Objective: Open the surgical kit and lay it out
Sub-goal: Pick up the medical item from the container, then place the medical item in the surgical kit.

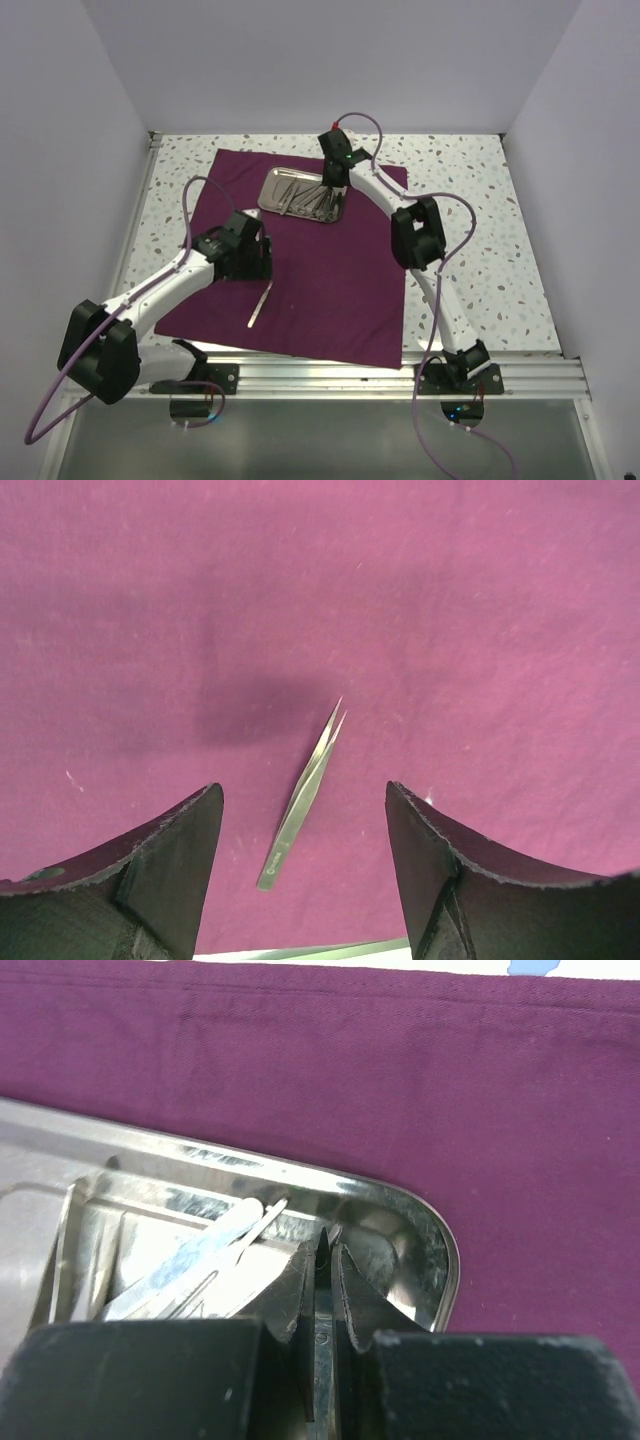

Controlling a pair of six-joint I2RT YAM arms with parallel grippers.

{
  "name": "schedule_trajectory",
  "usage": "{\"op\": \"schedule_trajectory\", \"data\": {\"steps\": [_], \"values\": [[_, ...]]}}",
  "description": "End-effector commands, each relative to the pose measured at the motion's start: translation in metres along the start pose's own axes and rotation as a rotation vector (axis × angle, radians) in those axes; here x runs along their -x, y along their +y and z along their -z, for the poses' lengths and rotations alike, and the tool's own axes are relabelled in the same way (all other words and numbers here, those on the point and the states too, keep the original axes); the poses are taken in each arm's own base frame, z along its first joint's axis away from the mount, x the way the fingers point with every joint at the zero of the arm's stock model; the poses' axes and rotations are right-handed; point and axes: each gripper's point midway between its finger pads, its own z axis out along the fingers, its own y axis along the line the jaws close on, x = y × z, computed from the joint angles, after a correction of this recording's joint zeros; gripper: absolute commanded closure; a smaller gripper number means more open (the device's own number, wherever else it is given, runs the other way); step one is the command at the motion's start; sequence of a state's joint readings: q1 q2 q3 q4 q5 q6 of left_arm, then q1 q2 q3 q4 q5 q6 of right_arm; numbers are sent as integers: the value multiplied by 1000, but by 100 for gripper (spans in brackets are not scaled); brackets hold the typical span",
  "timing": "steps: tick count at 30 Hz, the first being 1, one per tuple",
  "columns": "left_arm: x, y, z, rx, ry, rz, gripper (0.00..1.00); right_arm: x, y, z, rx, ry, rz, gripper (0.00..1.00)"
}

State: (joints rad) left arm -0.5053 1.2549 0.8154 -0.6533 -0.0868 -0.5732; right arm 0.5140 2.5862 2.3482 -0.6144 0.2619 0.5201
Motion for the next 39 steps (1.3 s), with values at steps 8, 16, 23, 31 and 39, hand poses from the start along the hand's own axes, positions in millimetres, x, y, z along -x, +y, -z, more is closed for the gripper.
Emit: {"op": "schedule_trajectory", "data": {"steps": [8, 16, 23, 31, 39], "values": [[53, -22, 9, -28, -112, -54, 30, 74, 16, 101, 135, -128, -11, 100], [109, -47, 1, -27, -180, -115, 30, 8, -23, 153, 126, 3, -43, 100], [159, -75, -26, -32, -206, -176, 30, -103, -70, 202, 119, 162, -118, 100], [208, -99, -81, -5, -211, -226, 31, -222, -102, 224, 159, 322, -226, 100], [240, -99, -131, 57, -226, -246, 32, -245, -105, 238, 143, 381, -161, 24]]}}
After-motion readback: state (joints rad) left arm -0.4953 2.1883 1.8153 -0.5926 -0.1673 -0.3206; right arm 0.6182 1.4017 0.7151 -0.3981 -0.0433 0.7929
